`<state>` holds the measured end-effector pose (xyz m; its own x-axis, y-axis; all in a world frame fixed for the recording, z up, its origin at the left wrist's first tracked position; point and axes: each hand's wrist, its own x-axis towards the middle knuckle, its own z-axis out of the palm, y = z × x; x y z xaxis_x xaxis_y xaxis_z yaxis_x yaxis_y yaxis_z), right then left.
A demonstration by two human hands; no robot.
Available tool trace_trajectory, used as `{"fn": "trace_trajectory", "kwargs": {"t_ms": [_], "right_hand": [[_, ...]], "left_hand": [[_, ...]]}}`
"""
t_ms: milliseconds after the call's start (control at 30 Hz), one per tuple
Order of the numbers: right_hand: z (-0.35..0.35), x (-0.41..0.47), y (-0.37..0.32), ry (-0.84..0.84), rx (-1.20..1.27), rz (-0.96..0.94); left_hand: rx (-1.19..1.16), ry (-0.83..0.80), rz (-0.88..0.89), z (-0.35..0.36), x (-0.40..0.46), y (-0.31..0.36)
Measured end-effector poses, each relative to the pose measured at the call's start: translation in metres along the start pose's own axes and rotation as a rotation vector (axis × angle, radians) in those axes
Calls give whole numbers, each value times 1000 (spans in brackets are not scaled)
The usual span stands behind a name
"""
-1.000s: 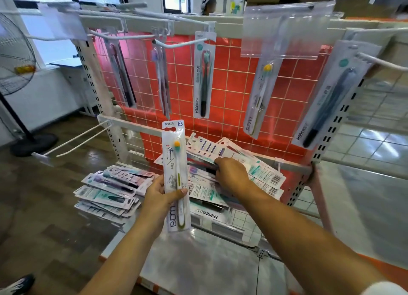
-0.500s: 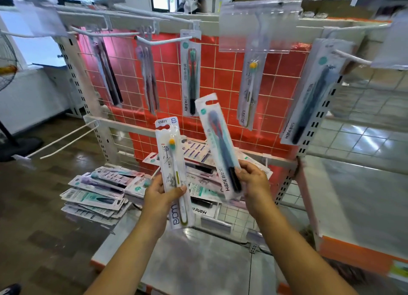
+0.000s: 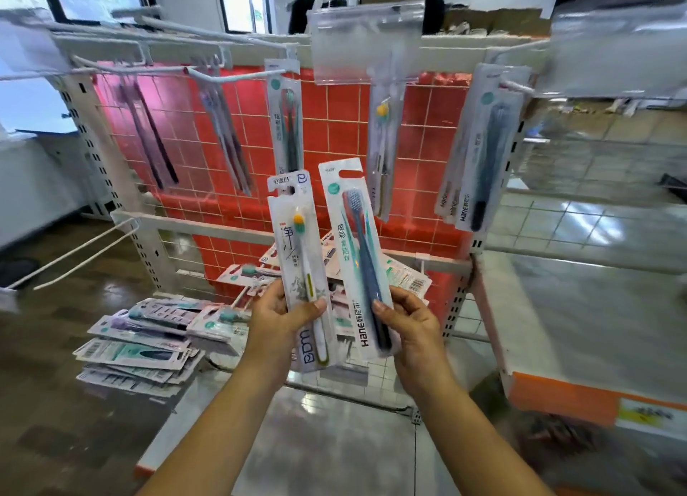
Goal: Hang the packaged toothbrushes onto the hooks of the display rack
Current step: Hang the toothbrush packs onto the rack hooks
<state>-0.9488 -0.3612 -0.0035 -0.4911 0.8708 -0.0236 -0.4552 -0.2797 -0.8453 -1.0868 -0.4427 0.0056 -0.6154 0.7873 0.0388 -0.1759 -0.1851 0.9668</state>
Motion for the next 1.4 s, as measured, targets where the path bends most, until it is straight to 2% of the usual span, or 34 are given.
{"fn": "trace_trajectory", "kwargs": {"t_ms": [333,533,667,933,1067,1267,1400], "right_hand": [[-16,1,-42,133,-54,-186],[-29,4,-82,207,10,-399],[-40,3,-81,274,110,-386],[-47,10,-75,353,131,-378],[-49,24,-72,461,2,-391],[-51,62,-81,513,-250,-362],[-57,87,-88,567,-301,-365]], "left_hand": [[-33,-116,30,31,7,4],[-17,-150,23,40,3,-2],[-10,-137,13,38,5,-6],[-2,-136,-24,36,7,-10],[16,-137,-39,38,8,-10],[35,-131,-52,35,8,-11],[50,-142,-44,32,6,-10]]}}
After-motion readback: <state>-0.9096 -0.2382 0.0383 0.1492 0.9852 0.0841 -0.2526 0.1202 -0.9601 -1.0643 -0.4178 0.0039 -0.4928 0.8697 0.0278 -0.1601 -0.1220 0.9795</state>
